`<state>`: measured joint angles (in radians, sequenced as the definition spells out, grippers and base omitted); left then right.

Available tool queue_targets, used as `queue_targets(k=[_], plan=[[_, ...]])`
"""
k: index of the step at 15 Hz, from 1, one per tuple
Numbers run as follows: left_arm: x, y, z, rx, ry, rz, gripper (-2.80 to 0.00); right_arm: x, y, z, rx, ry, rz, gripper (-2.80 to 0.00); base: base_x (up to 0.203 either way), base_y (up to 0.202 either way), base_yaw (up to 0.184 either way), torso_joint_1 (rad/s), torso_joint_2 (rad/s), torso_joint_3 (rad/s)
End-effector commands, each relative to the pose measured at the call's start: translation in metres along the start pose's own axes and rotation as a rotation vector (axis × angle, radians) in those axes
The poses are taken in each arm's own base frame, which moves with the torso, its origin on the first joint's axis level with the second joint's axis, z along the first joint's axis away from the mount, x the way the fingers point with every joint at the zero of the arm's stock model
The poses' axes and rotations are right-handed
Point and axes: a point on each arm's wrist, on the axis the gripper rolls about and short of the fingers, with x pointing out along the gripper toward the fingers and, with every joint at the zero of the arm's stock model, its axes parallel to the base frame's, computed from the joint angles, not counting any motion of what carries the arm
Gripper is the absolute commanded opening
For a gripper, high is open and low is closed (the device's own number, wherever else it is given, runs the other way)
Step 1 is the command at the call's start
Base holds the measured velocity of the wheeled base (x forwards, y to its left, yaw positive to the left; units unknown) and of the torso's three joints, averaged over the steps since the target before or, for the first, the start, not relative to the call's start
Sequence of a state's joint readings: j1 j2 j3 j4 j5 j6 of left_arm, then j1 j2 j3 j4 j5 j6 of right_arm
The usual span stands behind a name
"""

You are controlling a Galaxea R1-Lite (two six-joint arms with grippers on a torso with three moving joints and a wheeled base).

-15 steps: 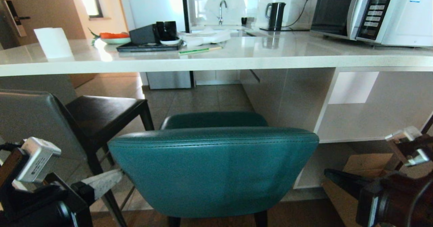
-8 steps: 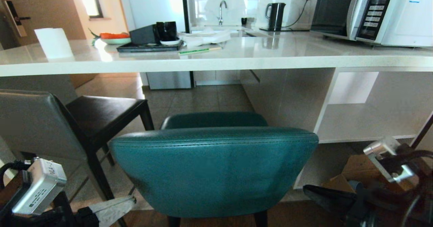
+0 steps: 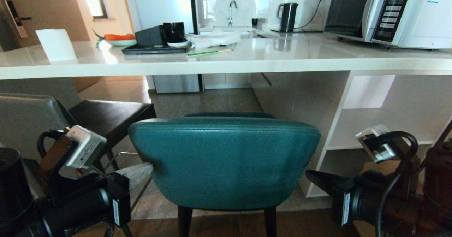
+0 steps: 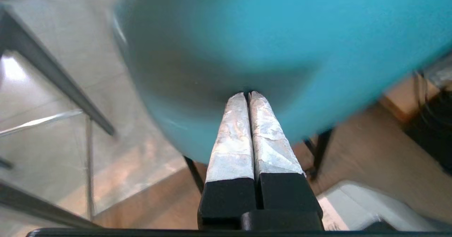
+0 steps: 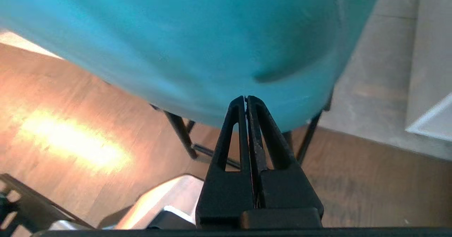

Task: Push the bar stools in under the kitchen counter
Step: Push the blue chair back under the dining table

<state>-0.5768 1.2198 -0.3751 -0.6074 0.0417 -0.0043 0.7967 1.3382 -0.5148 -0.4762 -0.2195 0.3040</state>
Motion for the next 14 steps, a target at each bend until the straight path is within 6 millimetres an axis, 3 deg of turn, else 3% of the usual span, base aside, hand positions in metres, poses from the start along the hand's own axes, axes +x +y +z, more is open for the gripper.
queue_targets(k=[1,5,11,14], plan=[[0.007,0.000,-0.004,0.001,0.034,-0.002,-2.80,0.003,-0.002,-0.002,0.001,0.011,-0.015,-2.80,0.000,0.000,0.000,0.000,0.00,0.000],[0.008,0.000,-0.004,-0.001,0.037,-0.002,-2.80,0.010,-0.004,-0.002,0.004,0.021,-0.031,-2.80,0.000,0.000,0.000,0.000,0.00,0.000],[0.013,0.004,-0.005,-0.009,0.052,0.021,-2.80,0.045,-0.002,0.019,0.032,-0.057,-0.050,-2.80,0.000,0.000,0.000,0.000,0.00,0.000],[0.015,0.007,-0.001,-0.017,0.037,0.038,-2.80,0.047,-0.002,0.019,0.032,-0.053,-0.053,-2.80,0.000,0.000,0.000,0.000,0.00,0.000]])
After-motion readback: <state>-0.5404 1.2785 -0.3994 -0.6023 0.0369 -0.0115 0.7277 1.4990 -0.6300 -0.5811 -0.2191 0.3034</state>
